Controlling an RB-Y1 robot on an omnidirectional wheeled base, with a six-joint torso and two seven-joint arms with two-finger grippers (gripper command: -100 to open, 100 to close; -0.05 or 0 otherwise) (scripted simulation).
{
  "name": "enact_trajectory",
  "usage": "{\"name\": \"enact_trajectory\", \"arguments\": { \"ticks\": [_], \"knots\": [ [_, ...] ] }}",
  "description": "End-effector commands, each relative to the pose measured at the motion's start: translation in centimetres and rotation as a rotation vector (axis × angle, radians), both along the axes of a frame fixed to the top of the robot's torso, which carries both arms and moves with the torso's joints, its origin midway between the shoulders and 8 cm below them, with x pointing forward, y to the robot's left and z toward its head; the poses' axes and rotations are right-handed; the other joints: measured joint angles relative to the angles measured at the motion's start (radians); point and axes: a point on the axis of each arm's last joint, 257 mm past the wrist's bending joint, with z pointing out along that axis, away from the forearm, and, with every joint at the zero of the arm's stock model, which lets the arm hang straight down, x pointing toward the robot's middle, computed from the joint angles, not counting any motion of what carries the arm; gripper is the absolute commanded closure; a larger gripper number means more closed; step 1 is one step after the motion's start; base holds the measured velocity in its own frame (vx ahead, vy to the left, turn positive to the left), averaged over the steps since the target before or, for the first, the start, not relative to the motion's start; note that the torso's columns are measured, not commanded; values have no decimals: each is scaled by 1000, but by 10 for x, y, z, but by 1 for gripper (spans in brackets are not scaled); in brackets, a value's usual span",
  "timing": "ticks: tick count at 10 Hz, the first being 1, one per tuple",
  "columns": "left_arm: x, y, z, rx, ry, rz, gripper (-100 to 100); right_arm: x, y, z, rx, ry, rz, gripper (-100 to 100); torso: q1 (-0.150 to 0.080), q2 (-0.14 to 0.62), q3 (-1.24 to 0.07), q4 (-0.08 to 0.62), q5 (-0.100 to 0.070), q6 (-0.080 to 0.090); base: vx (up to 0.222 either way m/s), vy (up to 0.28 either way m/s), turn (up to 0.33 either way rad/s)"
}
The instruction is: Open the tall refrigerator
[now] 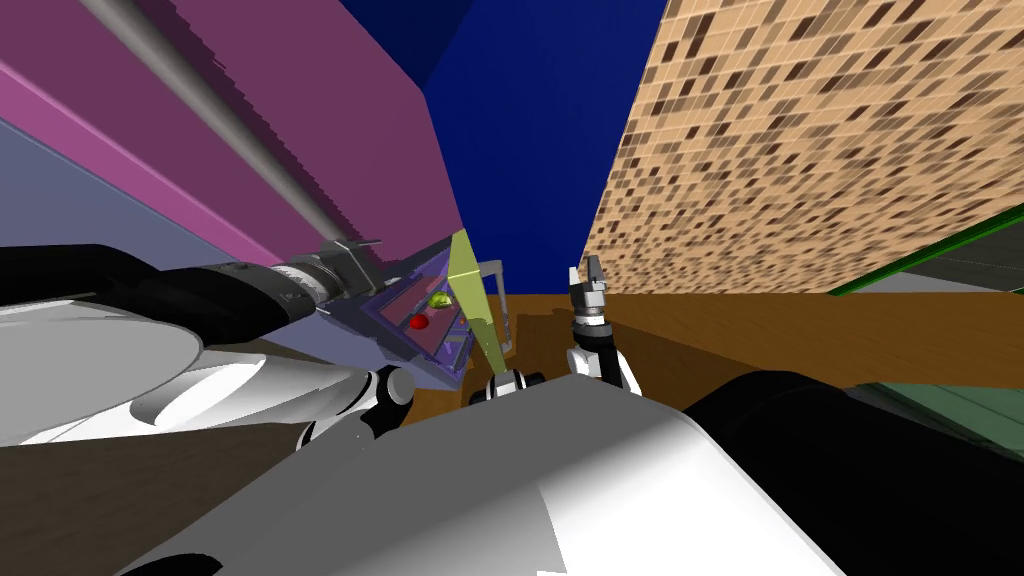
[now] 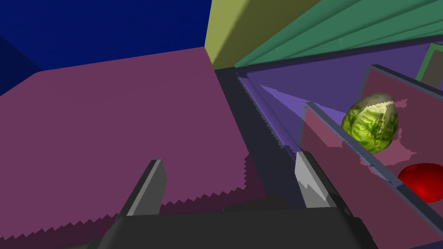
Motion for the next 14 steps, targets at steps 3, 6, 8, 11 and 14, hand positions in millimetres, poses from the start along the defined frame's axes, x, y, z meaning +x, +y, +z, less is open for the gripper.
{"name": "enact_trajectory", "arguments": {
  "ticks": [3,6,8,11,14],
  "knots": [
    [-7,-2,5,29,2,-6,-100,0,0,0,0,0,0,0,-23,-7,-3,-5,-9,10,79,-79,11],
    [-1,0,1,4,0,0,100,0,0,0,0,0,0,0,-16,-3,-2,-2,-8,9,-76,55,-10],
    [-3,5,-4,10,21,14,100,0,0,0,0,0,0,0,-16,1,2,0,-8,5,-6,-73,4],
    [-7,27,0,18,15,76,100,0,0,0,1,0,0,0,-31,-2,2,-4,-12,10,97,-304,86],
    [-12,48,4,24,9,138,100,0,0,0,0,0,0,0,-22,5,6,-3,-9,11,43,-291,66]
  ]
}}
